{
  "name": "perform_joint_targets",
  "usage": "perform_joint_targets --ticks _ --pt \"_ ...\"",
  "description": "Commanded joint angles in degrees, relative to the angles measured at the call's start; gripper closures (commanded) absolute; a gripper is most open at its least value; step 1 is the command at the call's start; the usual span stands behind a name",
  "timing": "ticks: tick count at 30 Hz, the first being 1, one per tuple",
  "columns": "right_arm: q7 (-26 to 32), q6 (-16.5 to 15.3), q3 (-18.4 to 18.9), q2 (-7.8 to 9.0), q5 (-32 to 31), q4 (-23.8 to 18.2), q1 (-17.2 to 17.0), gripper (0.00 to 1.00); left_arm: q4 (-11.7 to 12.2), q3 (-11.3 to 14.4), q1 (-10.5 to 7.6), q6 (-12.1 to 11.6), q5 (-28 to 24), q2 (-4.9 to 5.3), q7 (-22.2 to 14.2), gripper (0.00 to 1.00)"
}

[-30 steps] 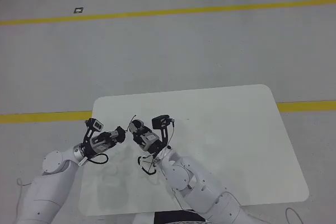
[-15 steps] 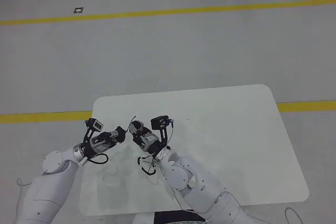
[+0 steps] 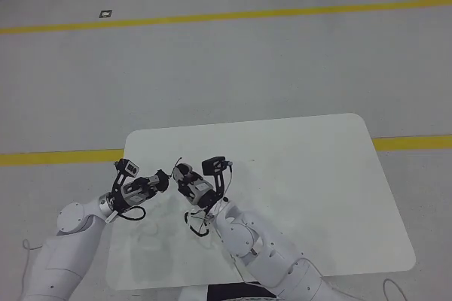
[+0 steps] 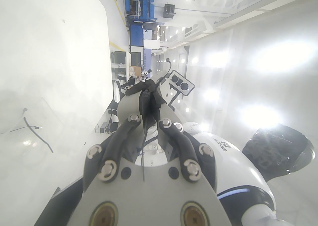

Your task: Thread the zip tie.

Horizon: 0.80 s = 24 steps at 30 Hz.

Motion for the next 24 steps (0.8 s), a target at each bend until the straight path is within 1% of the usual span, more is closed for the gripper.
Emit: perform_joint_targets --ticks 1,10,11,12,13,14,15,18,24 --pt "0.05 -0.03 0.00 -0.02 0.04 0.02 0.00 1.00 0.00 0.00 0.00 0.00 0.00 0.00 0.00 1.00" --pt "0.17 0.01 -0.08 -0.13 -0.02 0.08 0.17 1.00 0.00 0.00 0.00 0.00 0.00 0.00 0.00 1.00" --pt "0.15 0.04 -0.08 -0.14 -0.02 0.07 0.15 0.83 0.00 0.00 0.00 0.00 0.00 0.00 0.00 1.00" --pt "0.10 0.09 -0.08 -0.15 -0.04 0.04 0.13 0.72 0.00 0.00 0.00 0.00 0.00 0.00 0.00 1.00" --pt "-0.07 0.19 -0.03 -0.15 -0.02 -0.04 0.06 0.56 0.00 0.00 0.00 0.00 0.00 0.00 0.00 1.00" --pt "-0.25 0.27 0.06 -0.14 0.01 -0.16 -0.06 0.53 0.00 0.00 0.00 0.00 0.00 0.00 0.00 1.00" --pt "-0.29 0.29 0.12 -0.13 -0.01 -0.22 -0.12 0.52 0.00 0.00 0.00 0.00 0.00 0.00 0.00 1.00" --pt "-0.25 0.35 0.36 -0.09 -0.05 -0.47 -0.25 0.54 0.00 0.00 0.00 0.00 0.00 0.00 0.00 1.00" --pt "-0.27 0.19 0.55 -0.09 0.17 -0.76 -0.32 0.55 0.00 0.00 0.00 0.00 0.00 0.00 0.00 1.00"
